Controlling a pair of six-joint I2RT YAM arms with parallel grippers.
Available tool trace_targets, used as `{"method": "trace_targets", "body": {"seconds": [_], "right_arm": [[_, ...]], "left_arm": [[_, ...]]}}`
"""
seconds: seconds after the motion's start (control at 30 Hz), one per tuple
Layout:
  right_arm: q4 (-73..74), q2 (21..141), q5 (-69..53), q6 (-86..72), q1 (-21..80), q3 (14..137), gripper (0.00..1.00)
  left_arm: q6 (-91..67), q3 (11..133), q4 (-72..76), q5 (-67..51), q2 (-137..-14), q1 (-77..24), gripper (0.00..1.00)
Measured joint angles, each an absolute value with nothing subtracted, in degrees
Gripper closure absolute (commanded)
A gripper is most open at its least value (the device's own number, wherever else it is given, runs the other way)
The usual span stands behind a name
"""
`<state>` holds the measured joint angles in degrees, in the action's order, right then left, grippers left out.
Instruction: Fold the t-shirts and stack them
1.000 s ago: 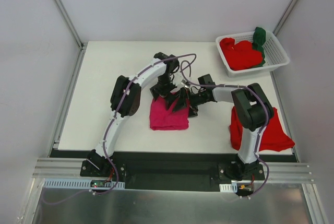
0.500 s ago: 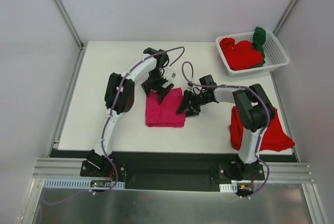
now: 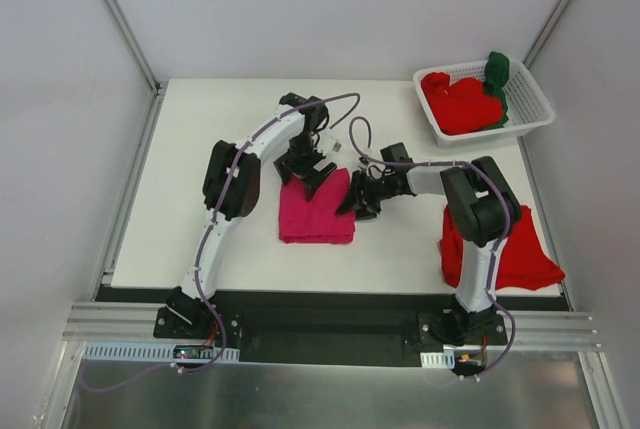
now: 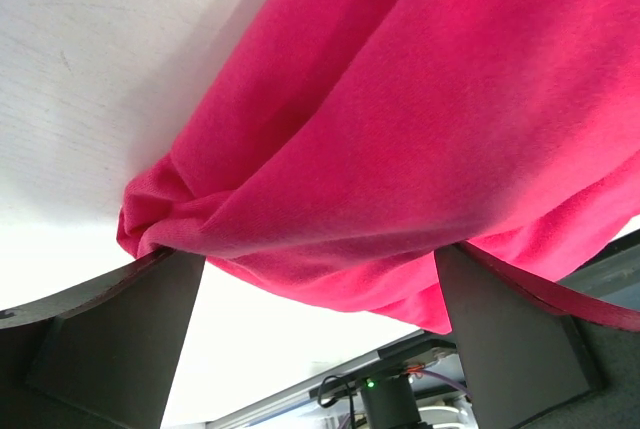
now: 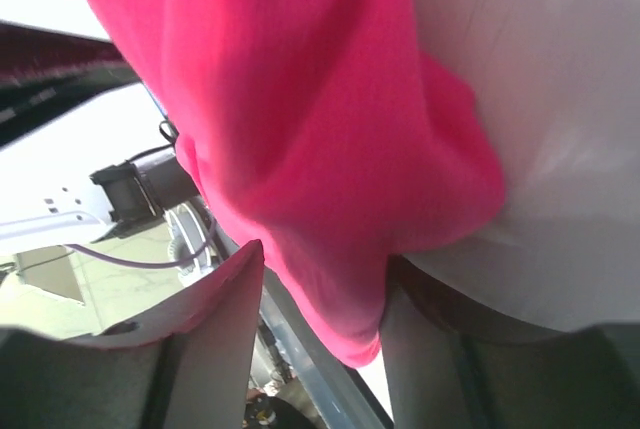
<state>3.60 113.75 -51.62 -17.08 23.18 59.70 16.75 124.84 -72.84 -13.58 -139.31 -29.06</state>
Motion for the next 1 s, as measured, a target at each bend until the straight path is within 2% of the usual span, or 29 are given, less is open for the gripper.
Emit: {"method": "trace_targets", "body": {"seconds": [0.03,0.23,0.67,1.0], "right_arm": [[2.7,114.1,-51.7,-17.8,23.2,59.7,0.63],[-0.6,115.7,-49.8,-19.4,24.1,59.3,0.99],[-0.1,116.1,-49.1,-19.7,24.5,60.3,0.99],[11.0,110.3,-41.7,-11.1,21.7,60.9,0.99]], "left_arm": [[16.8,124.8,-72.8,-13.3,-139.3,-29.2,0.01],[17.0,124.7,-72.8,-13.0,-138.9,-29.7,0.01],[17.1,124.7,-72.7,-12.9,-138.3,-29.8,0.01],[17.4,124.7,-72.7,-12.7,-138.3,-29.9,0.01]]}}
